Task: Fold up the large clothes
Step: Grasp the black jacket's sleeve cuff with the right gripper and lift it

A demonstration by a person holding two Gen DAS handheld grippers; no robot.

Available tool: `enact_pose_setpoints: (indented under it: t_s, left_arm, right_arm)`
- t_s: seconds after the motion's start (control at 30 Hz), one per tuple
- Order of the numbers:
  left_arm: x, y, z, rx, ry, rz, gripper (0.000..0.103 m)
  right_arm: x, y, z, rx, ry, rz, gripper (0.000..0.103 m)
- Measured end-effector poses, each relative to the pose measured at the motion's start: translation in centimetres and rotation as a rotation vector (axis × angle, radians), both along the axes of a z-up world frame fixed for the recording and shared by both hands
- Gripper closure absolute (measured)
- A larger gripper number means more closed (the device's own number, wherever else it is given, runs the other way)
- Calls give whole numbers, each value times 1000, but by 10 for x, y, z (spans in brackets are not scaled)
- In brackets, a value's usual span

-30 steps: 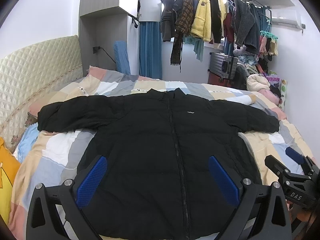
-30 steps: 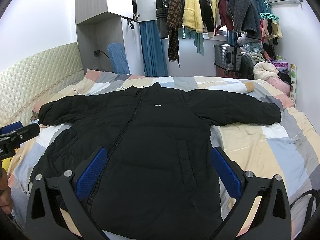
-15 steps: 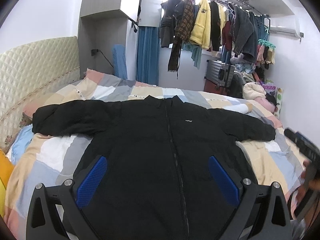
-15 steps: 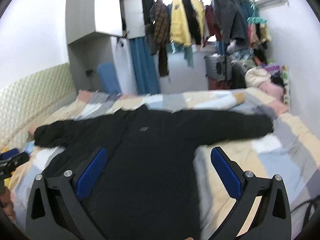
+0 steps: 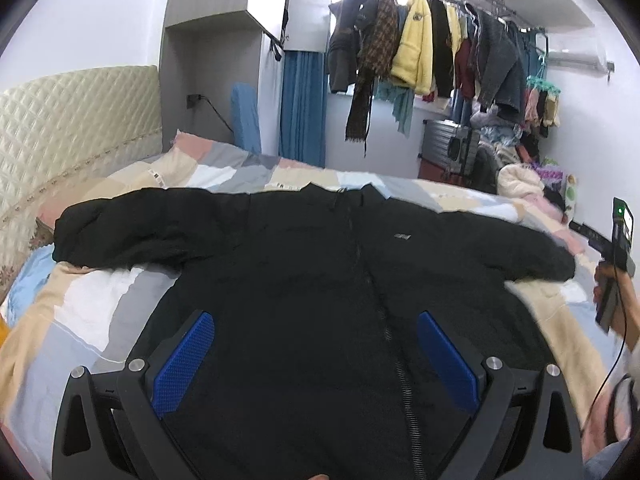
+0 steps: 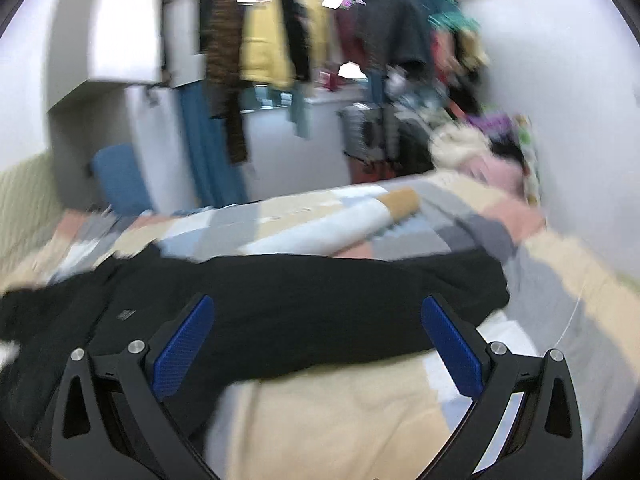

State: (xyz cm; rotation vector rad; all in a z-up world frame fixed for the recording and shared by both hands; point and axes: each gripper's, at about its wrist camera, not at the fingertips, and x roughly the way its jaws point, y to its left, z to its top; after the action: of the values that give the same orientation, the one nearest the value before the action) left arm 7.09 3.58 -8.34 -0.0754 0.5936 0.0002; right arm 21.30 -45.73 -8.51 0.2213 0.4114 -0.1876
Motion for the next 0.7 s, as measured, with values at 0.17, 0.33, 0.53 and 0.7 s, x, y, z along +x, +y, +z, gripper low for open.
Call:
enact_pose_setpoints:
  t_s: [0.17,0.33,0.53,0.7]
  left_arm:
    - [24,5,-28,21,47,42,1]
    - [48,6,-44,35,55,63,1]
    - [73,10,-69,38,104,91,1]
    - [83,6,-78,58,135,96,1]
  right_arm:
    - [38,-81,-47,162,20,-167,0]
    - [45,-147,-98,284,30,-338,2]
    - [55,-193,-137,473,-57,-366,9]
    - [81,-198,-140,493,-26,-323,35]
